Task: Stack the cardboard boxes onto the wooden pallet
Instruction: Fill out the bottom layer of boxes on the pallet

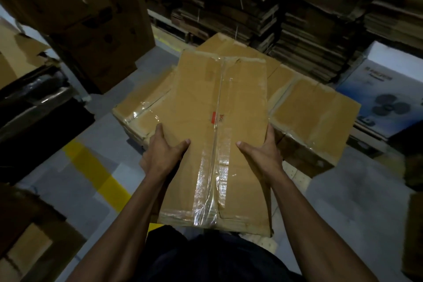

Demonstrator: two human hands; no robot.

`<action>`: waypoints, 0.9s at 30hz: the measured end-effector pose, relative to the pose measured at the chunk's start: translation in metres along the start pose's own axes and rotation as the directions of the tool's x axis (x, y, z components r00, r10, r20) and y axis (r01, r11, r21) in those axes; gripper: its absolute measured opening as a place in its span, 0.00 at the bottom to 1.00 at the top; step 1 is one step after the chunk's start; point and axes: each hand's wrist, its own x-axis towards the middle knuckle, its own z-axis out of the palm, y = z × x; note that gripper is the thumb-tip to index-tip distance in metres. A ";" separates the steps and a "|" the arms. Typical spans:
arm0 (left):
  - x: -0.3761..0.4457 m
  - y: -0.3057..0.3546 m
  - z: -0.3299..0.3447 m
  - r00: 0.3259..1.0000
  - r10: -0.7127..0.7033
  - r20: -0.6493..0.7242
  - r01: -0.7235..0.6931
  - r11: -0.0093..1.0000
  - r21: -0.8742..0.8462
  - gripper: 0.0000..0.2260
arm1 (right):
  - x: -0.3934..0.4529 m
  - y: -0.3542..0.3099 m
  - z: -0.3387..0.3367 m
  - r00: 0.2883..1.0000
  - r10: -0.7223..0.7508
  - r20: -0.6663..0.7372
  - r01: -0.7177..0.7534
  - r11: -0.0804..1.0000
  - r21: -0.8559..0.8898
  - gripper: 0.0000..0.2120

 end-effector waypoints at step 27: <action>0.116 0.014 0.072 0.824 0.138 0.550 -0.297 0.931 0.211 0.36 | -0.004 0.037 0.063 0.827 0.462 -0.319 -0.423 0.887 0.187 0.50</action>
